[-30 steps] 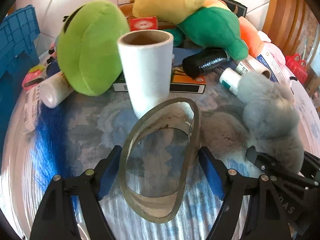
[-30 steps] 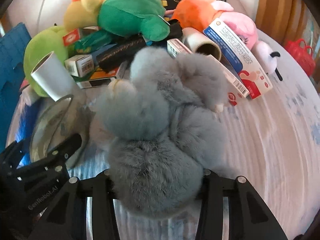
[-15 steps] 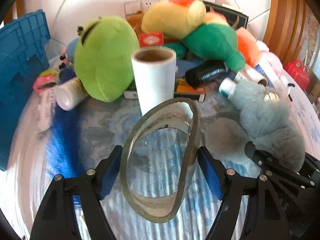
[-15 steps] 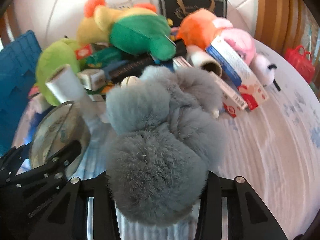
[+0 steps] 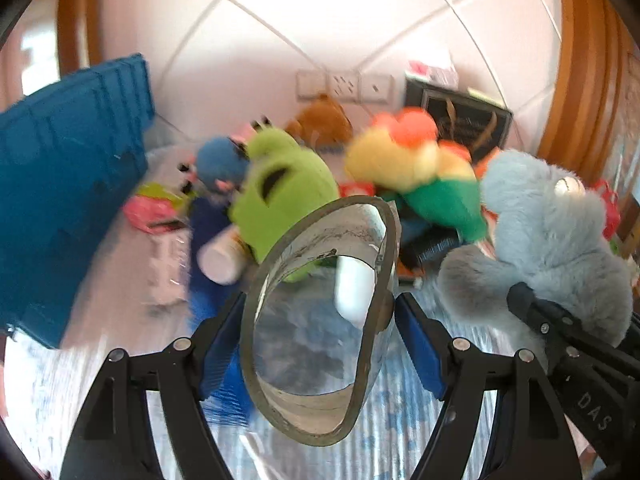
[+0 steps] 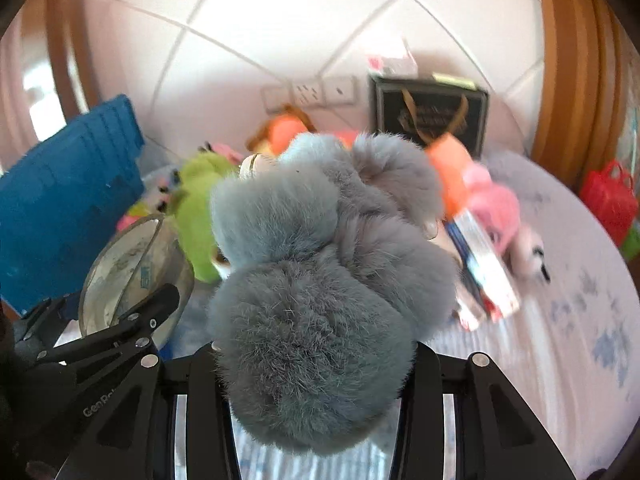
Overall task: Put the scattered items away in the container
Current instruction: 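Carry the plastic ring with the left tool while the right tool carries the grey plush to the crate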
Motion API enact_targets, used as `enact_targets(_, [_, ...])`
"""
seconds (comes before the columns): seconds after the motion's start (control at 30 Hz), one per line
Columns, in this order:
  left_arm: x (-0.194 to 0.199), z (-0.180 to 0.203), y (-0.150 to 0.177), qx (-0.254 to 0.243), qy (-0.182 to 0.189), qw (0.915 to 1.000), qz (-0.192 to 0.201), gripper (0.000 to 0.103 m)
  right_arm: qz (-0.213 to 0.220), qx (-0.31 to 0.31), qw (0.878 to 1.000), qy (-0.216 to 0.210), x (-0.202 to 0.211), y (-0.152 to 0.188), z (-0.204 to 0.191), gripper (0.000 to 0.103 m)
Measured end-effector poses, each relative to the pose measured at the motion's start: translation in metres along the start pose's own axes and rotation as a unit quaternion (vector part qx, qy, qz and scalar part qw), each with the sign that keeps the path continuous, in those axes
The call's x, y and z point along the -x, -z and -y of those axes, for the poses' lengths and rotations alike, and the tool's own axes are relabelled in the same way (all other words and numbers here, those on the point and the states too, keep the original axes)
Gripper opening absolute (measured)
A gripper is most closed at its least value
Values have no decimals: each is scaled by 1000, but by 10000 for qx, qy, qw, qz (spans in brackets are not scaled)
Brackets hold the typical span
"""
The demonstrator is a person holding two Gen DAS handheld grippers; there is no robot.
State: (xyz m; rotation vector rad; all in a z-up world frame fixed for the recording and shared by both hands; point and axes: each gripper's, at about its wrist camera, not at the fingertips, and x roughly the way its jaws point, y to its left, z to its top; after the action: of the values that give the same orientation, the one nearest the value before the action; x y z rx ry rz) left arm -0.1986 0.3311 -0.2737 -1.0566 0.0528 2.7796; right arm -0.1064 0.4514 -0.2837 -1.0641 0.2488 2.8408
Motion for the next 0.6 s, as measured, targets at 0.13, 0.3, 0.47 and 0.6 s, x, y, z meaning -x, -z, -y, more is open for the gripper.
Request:
enact_targets(0.13, [36, -24, -20, 182, -219, 9991, 320, 75, 308, 192, 9990, -264, 26, -25, -27, 41])
enact_targets(0.3, [77, -58, -42, 361, -594, 9950, 723, 75, 664, 478, 9945, -646, 53, -53, -65, 41])
enact_targets(0.47, [113, -102, -58, 592, -1031, 9873, 1050, 75, 982, 822, 9858, -1088, 72, -76, -113, 41])
enact_targets(0.6, [144, -148, -75, 778, -1465, 9766, 1370, 75, 1206, 1071, 9753, -1508, 83, -95, -162, 41])
